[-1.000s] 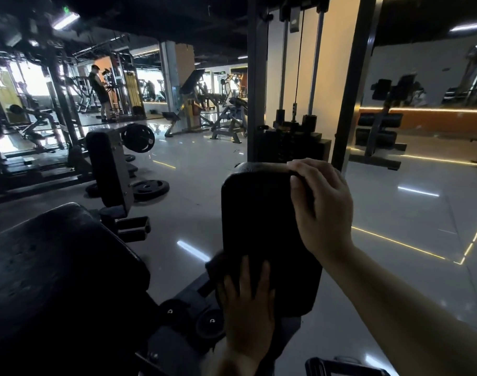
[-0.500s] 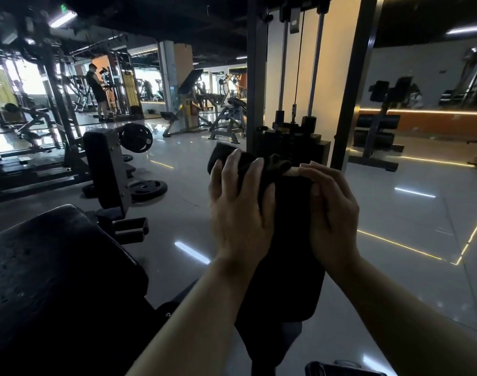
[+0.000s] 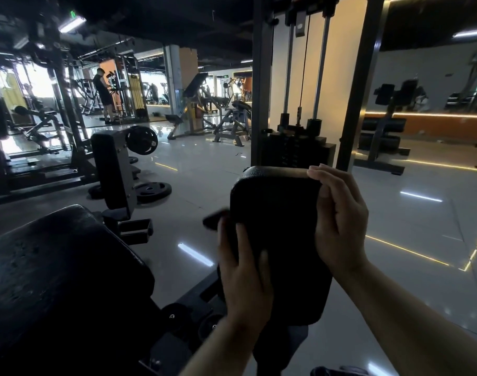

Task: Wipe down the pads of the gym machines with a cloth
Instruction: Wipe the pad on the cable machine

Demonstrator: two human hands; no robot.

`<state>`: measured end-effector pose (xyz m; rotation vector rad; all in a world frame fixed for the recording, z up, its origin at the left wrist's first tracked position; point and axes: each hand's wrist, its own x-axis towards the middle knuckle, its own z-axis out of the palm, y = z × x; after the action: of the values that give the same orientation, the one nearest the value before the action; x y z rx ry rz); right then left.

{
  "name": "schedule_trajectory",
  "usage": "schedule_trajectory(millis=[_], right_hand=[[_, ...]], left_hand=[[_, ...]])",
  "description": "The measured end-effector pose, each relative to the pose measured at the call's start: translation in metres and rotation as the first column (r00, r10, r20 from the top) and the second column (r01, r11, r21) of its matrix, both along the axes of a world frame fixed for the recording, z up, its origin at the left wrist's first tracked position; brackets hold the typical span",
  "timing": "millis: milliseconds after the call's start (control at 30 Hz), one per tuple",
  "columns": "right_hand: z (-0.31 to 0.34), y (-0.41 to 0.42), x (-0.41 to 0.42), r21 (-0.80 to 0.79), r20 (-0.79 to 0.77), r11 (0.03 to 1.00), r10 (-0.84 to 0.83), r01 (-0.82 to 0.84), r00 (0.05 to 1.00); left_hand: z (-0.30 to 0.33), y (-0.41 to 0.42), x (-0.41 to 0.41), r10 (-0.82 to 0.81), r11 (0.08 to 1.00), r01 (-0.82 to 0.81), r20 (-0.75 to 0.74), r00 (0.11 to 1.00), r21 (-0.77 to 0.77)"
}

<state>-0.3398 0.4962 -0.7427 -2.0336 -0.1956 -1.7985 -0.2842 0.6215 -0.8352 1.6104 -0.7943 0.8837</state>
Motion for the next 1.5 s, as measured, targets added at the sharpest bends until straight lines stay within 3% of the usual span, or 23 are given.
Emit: schedule_trajectory(millis=[133, 233, 367, 467, 700, 800, 967, 1067, 1267, 1500], right_hand=[[0.000, 0.000, -0.002, 0.020, -0.017, 0.999, 0.027, -0.026, 0.999], [0.000, 0.003, -0.002, 0.040, -0.007, 0.999, 0.034, -0.034, 0.999], [0.000, 0.002, -0.002, 0.012, -0.014, 1.000, -0.009, 0.009, 1.000], [-0.001, 0.003, -0.001, 0.008, 0.005, 0.999, -0.047, 0.047, 0.999], [0.000, 0.004, 0.002, -0.003, 0.039, 0.996, -0.091, 0.091, 0.995], [-0.002, 0.004, 0.002, -0.003, 0.041, 0.995, -0.097, 0.098, 0.994], [0.000, 0.005, 0.000, 0.008, 0.001, 0.993, -0.122, 0.122, 0.993], [0.002, 0.005, -0.002, 0.004, -0.031, 0.992, -0.128, 0.128, 0.991], [0.003, 0.006, -0.001, 0.011, 0.022, 0.989, -0.148, 0.148, 0.989], [0.001, 0.006, 0.001, 0.020, 0.035, 0.993, -0.121, 0.120, 0.992]], left_hand=[[0.111, -0.001, 0.011, -0.033, 0.998, 0.032, 0.010, 0.999, 0.051], [0.135, 0.001, 0.024, -0.069, 0.997, 0.071, -0.055, 0.996, 0.030], [0.093, -0.002, 0.023, -0.065, 0.986, 0.055, -0.054, 0.996, -0.159], [0.031, -0.009, 0.009, 0.030, 0.982, -0.054, -0.132, 0.991, -0.181], [-0.124, -0.006, -0.024, 0.130, 0.981, -0.096, -0.208, 0.969, 0.167], [-0.109, -0.002, -0.024, 0.128, 0.976, -0.090, -0.190, 0.973, 0.197], [0.005, -0.005, -0.006, 0.139, 0.972, -0.158, 0.114, 0.984, 0.174], [0.045, -0.014, 0.001, 0.195, 0.962, -0.214, 0.123, 0.973, 0.168], [-0.026, -0.027, -0.016, 0.278, 0.951, -0.274, -0.008, 0.961, 0.142], [-0.102, -0.020, -0.034, 0.276, 0.942, -0.239, -0.139, 0.951, 0.236]])
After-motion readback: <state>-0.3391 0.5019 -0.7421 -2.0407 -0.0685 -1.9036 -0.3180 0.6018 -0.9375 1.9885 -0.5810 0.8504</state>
